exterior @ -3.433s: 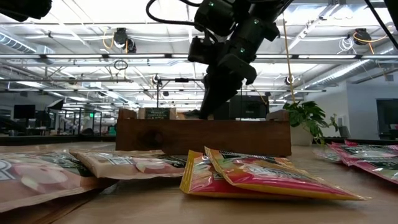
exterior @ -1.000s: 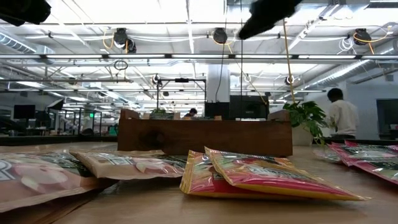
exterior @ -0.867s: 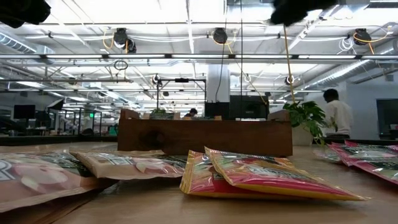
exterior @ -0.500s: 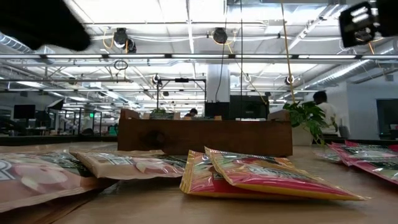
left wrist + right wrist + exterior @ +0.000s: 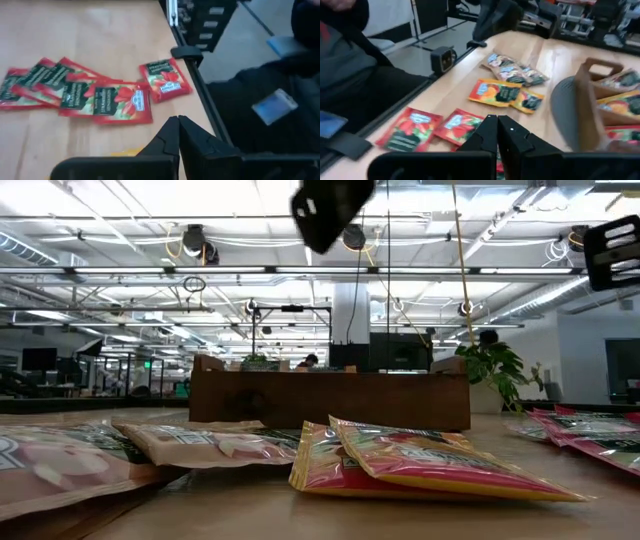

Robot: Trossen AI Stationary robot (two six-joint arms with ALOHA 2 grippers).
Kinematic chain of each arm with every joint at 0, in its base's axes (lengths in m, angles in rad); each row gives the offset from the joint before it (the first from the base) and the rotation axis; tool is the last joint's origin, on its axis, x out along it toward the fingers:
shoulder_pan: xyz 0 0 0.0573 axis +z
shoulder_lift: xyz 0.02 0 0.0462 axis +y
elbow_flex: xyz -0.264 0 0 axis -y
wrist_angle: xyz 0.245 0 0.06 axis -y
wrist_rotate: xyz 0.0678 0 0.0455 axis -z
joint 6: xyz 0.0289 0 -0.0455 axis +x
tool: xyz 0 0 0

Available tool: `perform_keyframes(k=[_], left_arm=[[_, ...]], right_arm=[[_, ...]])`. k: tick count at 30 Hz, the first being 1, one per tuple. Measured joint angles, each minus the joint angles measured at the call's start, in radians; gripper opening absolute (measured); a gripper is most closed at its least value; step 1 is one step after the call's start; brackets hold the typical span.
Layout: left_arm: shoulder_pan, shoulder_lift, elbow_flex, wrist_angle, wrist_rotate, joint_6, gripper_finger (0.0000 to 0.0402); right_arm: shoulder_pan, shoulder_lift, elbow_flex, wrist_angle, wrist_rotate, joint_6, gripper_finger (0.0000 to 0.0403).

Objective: Pick & Place Tea
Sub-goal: Put the red tea bag into the right section of the wooden organizer

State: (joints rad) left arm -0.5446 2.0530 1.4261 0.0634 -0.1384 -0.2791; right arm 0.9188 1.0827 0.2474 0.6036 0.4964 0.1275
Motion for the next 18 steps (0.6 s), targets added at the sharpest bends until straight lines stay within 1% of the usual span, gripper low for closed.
perform_keyframes(k=[4,9,13,18], left_arm=[[0.019,0.085,0.124,-0.057,0.077,0.016,0.0006],[0.038,0.198,0.258,-0.061,0.143,0.023,0.0011],[0.049,0.277,0.339,-0.056,0.145,0.015,0.0004],[0.065,0.34,0.366,-0.066,0.134,-0.05,0.0018]], right_arm=[[0.034,0.046,0.0,0.007,-0.001,0.077,0.0001],[0.06,0.123,0.0,0.055,-0.002,0.183,0.0002],[0.059,0.197,0.0,0.094,-0.001,0.264,0.0004],[0.059,0.295,0.001,0.177,-0.002,0.304,0.0013]])
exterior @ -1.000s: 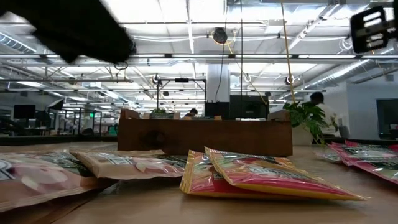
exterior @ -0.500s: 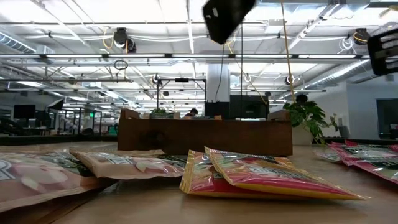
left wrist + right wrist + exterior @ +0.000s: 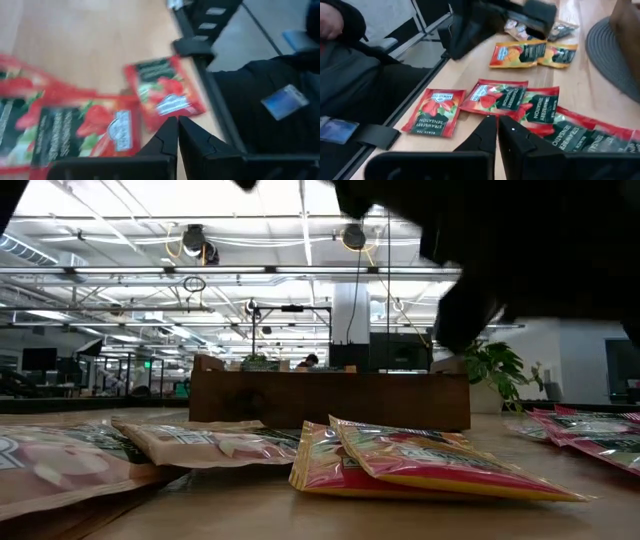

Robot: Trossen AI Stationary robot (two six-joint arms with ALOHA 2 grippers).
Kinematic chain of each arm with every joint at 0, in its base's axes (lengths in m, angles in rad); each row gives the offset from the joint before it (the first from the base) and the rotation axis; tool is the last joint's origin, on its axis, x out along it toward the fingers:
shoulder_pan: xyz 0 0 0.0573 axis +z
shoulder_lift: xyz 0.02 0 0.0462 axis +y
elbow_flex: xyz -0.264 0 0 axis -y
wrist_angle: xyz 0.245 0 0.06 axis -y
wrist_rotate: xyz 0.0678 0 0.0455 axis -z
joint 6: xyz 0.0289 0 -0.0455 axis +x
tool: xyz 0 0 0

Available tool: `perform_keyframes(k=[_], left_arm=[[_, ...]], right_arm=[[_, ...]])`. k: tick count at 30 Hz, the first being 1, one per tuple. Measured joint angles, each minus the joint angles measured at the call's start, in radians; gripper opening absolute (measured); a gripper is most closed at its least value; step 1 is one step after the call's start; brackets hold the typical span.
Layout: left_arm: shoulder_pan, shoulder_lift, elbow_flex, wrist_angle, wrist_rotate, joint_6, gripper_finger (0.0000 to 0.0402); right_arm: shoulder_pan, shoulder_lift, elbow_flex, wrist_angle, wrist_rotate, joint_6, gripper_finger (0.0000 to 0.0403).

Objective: Pick & Place Tea
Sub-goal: Put the red tea bag into the right section of the wooden organizer

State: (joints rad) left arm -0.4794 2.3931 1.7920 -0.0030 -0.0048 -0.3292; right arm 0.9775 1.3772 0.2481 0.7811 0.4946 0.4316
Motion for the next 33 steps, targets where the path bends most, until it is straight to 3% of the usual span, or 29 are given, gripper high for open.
perform_keyframes(k=[10,13,18,33], left_arm=[[0.007,0.017,0.0,-0.003,-0.004,-0.044,0.0007],[0.01,0.017,0.0,-0.036,-0.012,-0.05,0.0016],[0.013,0.017,0.0,-0.094,-0.125,-0.058,0.0011],[0.037,0.017,0.0,-0.136,-0.18,-0.073,0.0005]], right_arm=[[-0.01,0.171,0.001,0.203,0.001,-0.032,0.0037],[-0.035,0.176,0.001,0.206,0.002,0.008,0.0045],[-0.069,0.176,0.001,0.21,0.002,0.029,0.0065],[-0.081,0.176,0.001,0.209,0.002,0.058,0.0115]])
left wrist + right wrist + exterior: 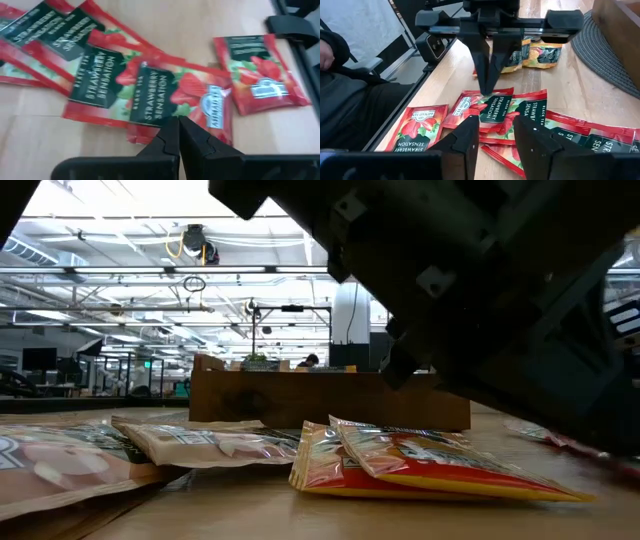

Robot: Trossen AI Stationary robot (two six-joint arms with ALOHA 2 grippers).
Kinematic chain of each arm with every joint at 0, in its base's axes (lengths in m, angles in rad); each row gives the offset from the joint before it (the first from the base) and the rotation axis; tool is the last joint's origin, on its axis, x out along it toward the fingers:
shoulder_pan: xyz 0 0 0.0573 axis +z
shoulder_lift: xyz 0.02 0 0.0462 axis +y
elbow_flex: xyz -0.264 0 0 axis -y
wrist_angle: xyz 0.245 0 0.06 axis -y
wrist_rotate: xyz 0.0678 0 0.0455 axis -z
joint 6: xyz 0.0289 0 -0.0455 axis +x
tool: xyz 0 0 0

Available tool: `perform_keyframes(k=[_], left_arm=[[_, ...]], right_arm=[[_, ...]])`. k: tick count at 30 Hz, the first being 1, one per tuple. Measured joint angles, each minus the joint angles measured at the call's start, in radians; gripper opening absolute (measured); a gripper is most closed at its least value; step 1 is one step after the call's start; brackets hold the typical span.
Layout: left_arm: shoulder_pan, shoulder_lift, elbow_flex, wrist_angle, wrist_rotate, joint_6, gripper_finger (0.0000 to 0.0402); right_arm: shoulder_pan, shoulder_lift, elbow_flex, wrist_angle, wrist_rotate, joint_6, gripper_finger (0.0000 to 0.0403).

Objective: Pick & Place Tea
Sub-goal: Put the red tea bag into the right section of the wooden organizer

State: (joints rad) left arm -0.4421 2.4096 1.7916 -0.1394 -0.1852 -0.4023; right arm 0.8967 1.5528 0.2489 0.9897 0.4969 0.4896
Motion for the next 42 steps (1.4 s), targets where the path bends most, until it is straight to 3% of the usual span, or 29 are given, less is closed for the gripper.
perform_keyframes(k=[14,24,30,37,42], left_arm=[[0.045,0.015,0.0,0.009,-0.026,0.038,0.0004],[0.011,-0.028,-0.001,0.07,-0.045,0.167,0.0018],[-0.031,-0.064,0.0,0.064,0.042,0.134,0.0004],[-0.056,-0.019,-0.002,0.062,-0.024,0.104,0.0006],[-0.049,-0.018,0.0,0.056,0.047,0.078,0.0006]], right_arm=[[-0.001,0.0,0.0,-0.09,0.001,0.071,0.0123],[-0.002,0.0,0.0,-0.107,0.008,0.071,0.0122],[-0.001,0.0,0.0,-0.119,0.028,0.067,0.0121],[-0.002,-0.001,0.0,-0.143,0.082,0.067,0.011],[-0.002,-0.001,0.0,-0.134,0.082,0.081,0.0109]])
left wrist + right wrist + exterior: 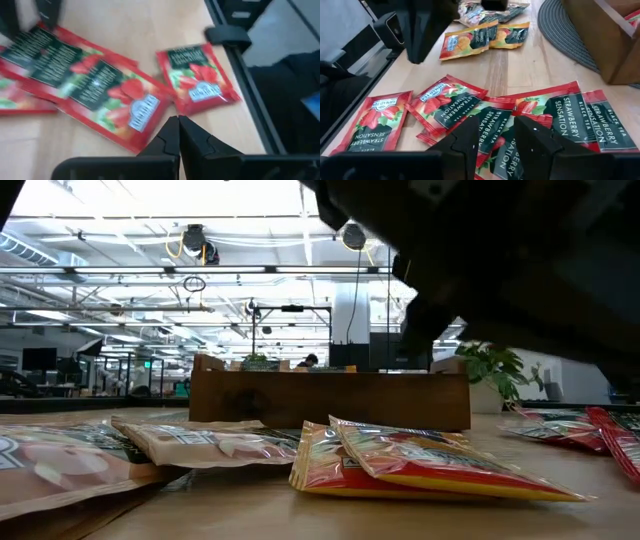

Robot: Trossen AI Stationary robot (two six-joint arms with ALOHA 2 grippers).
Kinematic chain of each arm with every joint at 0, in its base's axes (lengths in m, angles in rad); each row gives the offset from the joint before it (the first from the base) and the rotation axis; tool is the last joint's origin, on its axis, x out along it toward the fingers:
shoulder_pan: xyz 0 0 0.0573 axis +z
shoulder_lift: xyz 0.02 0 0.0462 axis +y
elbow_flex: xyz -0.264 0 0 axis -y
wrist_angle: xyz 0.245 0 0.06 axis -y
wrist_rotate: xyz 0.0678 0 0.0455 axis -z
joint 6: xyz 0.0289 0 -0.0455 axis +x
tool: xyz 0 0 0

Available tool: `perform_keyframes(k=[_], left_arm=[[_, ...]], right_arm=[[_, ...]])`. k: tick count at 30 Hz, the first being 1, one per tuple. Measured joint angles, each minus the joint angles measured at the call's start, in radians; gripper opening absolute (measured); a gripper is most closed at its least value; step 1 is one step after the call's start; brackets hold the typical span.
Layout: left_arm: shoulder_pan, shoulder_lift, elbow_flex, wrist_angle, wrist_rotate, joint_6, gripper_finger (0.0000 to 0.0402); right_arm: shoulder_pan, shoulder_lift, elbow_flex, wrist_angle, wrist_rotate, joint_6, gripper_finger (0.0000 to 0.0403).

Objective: Pick & Place Tea
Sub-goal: Put the red tea bag into the right section of the wooden organizer

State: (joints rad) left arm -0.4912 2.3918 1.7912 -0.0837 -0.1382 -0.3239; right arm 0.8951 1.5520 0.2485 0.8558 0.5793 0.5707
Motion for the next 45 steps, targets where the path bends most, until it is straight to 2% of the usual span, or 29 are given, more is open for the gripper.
perform_keyframes(k=[19,26,28,31,34,40,42,45], left_arm=[[0.051,0.05,0.0,0.011,-0.039,-0.012,0.0004],[0.065,0.05,0.0,0.002,-0.047,-0.019,0.0017],[0.065,0.05,0.0,0.001,-0.047,-0.013,0.0015],[0.059,0.05,0.0,0.003,-0.05,0.039,0.0007],[0.045,0.05,0.0,0.016,-0.053,0.128,0.0004],[0.015,0.05,-0.001,0.064,-0.074,0.197,0.0023],[0.008,0.05,-0.001,0.084,-0.097,0.227,0.0026],[0.004,0.05,-0.001,0.114,-0.112,0.256,0.0022]], right_arm=[[-0.019,0.0,0.0,-0.014,0.0,0.018,0.0102],[-0.019,-0.053,0.0,0.039,0.047,-0.064,0.0102],[-0.019,-0.1,0.0,0.028,0.022,-0.063,0.0102],[-0.019,-0.173,0.004,0.002,-0.073,-0.051,0.0095],[-0.014,-0.221,0.077,-0.172,-0.164,-0.048,0.0083],[0.035,-0.211,0.338,-0.81,-0.191,0.097,0.0042],[0.063,-0.193,0.386,-0.92,-0.191,0.174,0.0026],[0.102,-0.175,0.398,-0.938,-0.191,0.294,0.0005]])
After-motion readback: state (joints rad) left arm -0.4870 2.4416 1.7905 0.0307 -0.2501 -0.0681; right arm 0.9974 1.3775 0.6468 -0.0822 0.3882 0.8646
